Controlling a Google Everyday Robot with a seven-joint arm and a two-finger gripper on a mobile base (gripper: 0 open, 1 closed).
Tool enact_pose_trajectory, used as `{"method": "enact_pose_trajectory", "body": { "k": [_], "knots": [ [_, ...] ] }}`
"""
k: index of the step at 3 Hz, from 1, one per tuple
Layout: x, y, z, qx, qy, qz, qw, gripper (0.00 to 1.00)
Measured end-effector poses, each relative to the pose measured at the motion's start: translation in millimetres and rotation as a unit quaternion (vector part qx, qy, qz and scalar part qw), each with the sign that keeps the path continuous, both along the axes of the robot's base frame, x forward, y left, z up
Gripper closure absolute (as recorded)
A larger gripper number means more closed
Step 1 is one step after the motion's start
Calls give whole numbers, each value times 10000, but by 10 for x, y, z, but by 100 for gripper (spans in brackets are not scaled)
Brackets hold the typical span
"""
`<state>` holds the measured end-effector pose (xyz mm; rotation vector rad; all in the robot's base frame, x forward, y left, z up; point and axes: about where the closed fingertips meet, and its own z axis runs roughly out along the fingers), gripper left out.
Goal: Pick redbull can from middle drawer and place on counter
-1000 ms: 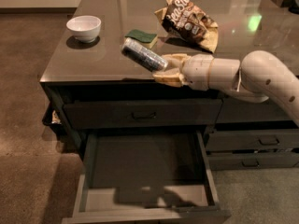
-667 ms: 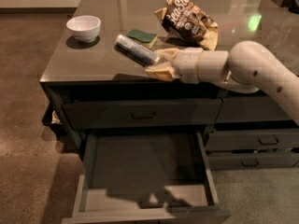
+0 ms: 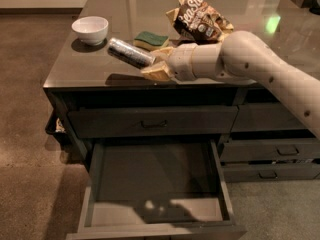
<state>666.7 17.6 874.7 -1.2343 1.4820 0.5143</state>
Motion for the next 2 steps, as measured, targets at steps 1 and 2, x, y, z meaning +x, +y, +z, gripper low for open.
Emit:
{"method": "enact_pose_trajectory", "body": {
  "k": [1, 2],
  "knots": [
    [68, 150, -9, -138, 70, 147, 9998, 72],
    [113, 238, -22, -290, 157, 252, 9991, 49]
  ]
}}
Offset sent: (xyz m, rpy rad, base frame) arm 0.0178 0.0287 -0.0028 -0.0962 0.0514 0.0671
